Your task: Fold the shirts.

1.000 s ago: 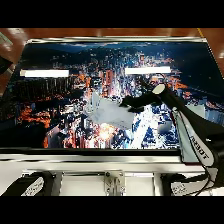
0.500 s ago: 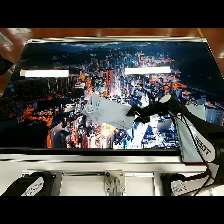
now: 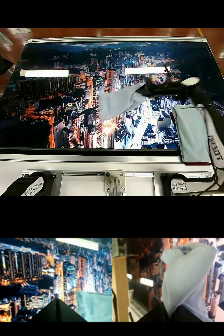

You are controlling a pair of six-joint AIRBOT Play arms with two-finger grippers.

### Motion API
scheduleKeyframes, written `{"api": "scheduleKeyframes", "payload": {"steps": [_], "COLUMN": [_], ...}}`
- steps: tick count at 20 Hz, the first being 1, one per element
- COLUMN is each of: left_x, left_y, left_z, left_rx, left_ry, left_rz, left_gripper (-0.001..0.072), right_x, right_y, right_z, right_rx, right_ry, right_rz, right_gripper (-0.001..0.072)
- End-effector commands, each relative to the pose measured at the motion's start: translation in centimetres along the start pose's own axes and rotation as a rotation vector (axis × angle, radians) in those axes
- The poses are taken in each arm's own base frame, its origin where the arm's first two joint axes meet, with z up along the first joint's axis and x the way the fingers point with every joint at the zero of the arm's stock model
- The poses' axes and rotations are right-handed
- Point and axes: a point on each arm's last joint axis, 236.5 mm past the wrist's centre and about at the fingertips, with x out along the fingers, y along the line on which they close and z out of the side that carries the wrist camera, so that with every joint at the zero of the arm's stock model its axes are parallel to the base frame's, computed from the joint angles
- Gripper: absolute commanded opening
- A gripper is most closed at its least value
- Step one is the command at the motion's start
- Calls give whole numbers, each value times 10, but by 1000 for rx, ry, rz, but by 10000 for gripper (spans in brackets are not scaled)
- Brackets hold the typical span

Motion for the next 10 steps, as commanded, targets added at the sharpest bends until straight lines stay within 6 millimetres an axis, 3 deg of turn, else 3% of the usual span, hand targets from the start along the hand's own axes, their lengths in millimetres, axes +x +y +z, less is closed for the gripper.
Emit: {"api": "scheduleKeyframes", "payload": {"steps": [1,4,7,10], "left_x": [0,0,0,-1], "left_y": [0,0,0,0], "left_z": [0,0,0,0], "left_rx": [-1,0,4,13], "left_ry": [0,-1,-1,-2], "left_rz": [1,0,0,0], "left_gripper": [41,41,41,41], "right_x": [-127,-230,-288,-344], "right_y": [-6,-42,-81,-134], "right_z": [31,27,-3,-43], "right_rx": [-13,49,193,349], "right_ry": [-112,-205,-199,-169], "right_rz": [-246,-479,-573,-786], "right_gripper": [60,60,60,60]}}
